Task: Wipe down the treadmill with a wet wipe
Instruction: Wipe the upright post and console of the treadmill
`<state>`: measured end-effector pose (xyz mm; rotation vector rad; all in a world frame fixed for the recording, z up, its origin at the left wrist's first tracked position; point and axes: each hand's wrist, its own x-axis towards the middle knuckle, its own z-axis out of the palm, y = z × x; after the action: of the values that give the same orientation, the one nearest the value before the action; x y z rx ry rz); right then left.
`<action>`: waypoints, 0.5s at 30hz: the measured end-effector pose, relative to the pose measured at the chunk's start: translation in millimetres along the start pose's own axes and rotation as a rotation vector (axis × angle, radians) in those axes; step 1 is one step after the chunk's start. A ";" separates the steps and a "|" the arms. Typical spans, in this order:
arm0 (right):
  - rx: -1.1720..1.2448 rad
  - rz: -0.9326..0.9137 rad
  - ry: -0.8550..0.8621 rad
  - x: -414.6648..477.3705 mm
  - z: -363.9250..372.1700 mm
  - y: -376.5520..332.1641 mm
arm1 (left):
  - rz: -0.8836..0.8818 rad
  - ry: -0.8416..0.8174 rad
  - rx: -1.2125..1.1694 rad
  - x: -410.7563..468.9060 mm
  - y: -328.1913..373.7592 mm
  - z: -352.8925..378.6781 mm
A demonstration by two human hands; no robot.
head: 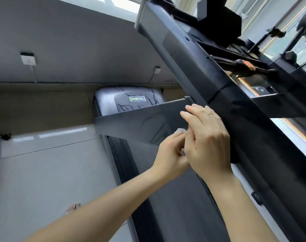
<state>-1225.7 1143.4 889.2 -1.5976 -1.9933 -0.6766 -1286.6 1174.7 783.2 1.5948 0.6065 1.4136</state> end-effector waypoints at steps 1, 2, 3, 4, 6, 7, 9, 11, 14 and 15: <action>0.005 -0.003 0.004 -0.5 2.3 0.1 | -0.047 0.014 -0.004 10.5 -7.7 -6.5; 0.010 -0.003 0.008 -1.2 4.7 -0.1 | -0.095 0.051 -0.002 25.0 -16.9 -14.6; 0.012 -0.004 0.009 -2.0 7.1 -0.4 | -0.144 0.099 0.008 41.6 -27.4 -24.1; 0.008 -0.009 0.005 -2.2 10.2 -0.7 | -0.199 0.146 0.018 60.1 -37.1 -35.8; -0.014 -0.021 -0.007 -1.2 18.3 -1.3 | -0.368 0.213 0.041 95.1 -58.2 -63.8; -0.021 -0.022 -0.011 -1.2 21.9 -1.5 | -0.446 0.231 0.034 106.3 -67.2 -75.8; -0.017 -0.011 -0.011 -4.3 26.9 -1.4 | -0.506 0.244 -0.014 108.9 -72.8 -84.0; -0.001 -0.009 -0.010 -10.3 30.1 -0.7 | -0.430 0.225 -0.058 87.3 -60.1 -68.9; 0.059 -0.001 -0.011 -27.5 36.4 -3.7 | -0.322 0.090 -0.070 28.2 -35.0 -34.1; 0.081 0.008 -0.012 -34.8 38.4 -4.6 | -0.299 0.025 -0.089 12.5 -27.9 -28.0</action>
<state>-1226.2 1142.0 837.2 -1.5640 -1.9960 -0.5772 -1305.1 1206.7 764.4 1.3552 0.7526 1.2213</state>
